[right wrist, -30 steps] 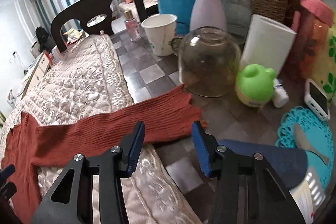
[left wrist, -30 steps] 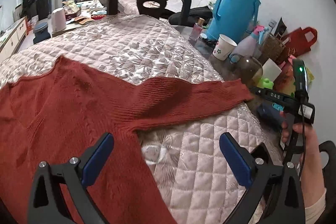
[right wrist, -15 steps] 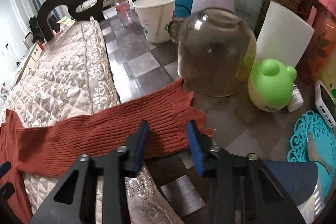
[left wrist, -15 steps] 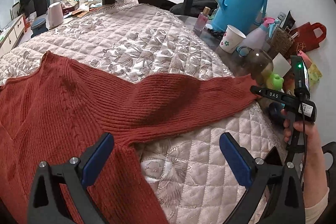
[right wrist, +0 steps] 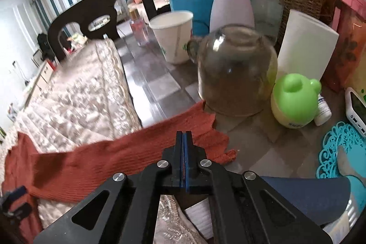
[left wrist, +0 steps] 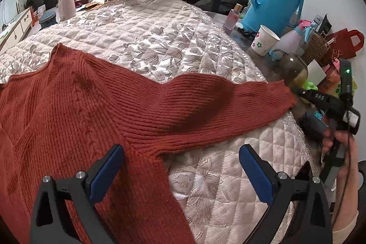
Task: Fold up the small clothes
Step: 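Move the right tool to the sleeve cuff lying by the thermos, then close the right gripper on the sleeve cuff and lift it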
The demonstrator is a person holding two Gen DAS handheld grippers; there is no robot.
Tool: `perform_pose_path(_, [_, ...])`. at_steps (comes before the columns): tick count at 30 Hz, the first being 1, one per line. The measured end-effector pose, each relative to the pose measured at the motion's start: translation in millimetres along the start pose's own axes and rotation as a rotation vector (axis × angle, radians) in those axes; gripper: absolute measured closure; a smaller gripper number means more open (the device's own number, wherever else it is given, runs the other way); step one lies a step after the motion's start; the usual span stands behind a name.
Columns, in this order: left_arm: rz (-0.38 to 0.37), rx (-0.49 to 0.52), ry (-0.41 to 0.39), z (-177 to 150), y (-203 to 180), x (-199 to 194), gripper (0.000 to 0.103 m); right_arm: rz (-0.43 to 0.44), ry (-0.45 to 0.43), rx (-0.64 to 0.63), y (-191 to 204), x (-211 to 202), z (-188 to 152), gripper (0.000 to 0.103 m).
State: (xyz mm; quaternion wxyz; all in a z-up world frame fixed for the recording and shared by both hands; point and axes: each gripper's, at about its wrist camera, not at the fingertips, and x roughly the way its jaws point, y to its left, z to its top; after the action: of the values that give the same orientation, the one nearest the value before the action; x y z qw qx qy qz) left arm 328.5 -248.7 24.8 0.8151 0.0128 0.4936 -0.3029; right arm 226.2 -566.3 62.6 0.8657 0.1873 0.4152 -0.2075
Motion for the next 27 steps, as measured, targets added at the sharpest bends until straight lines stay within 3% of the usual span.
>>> perform_pose_path(4, [-0.007, -0.001, 0.009, -2, 1, 2, 0.001, -0.072, 0.032, -0.068, 1, 2, 3, 0.098])
perform_pose_path(6, [-0.006, 0.006, 0.010, -3, -1, 2, 0.001, -0.094, 0.032, -0.066, 0, 4, 2, 0.063])
perform_pose_path(8, [-0.007, 0.005, 0.014, -4, -1, 3, 0.001, -0.082, 0.042, -0.053, -4, 6, 0, 0.045])
perform_pose_path(12, [0.009, 0.015, 0.018, -4, -4, 6, 0.001, -0.151, 0.076, -0.039, -7, 16, -2, 0.045])
perform_pose_path(17, [0.018, 0.022, 0.024, -4, -5, 8, 0.001, -0.107, 0.097, -0.019, -7, 26, -5, 0.045])
perform_pose_path(19, [0.022, 0.029, 0.028, -4, -5, 8, 0.001, -0.120, 0.078, 0.002, -9, 24, -6, 0.052])
perform_pose_path(21, [0.023, 0.026, 0.028, -4, -4, 9, 0.001, -0.123, 0.069, 0.002, -9, 22, -7, 0.067])
perform_pose_path(24, [0.027, 0.021, 0.030, -3, -3, 9, 0.001, -0.110, 0.070, 0.031, -12, 23, -6, 0.082])
perform_pose_path(27, [0.028, 0.016, 0.038, -3, -3, 10, 0.001, -0.085, 0.076, 0.067, -20, 22, -4, 0.092])
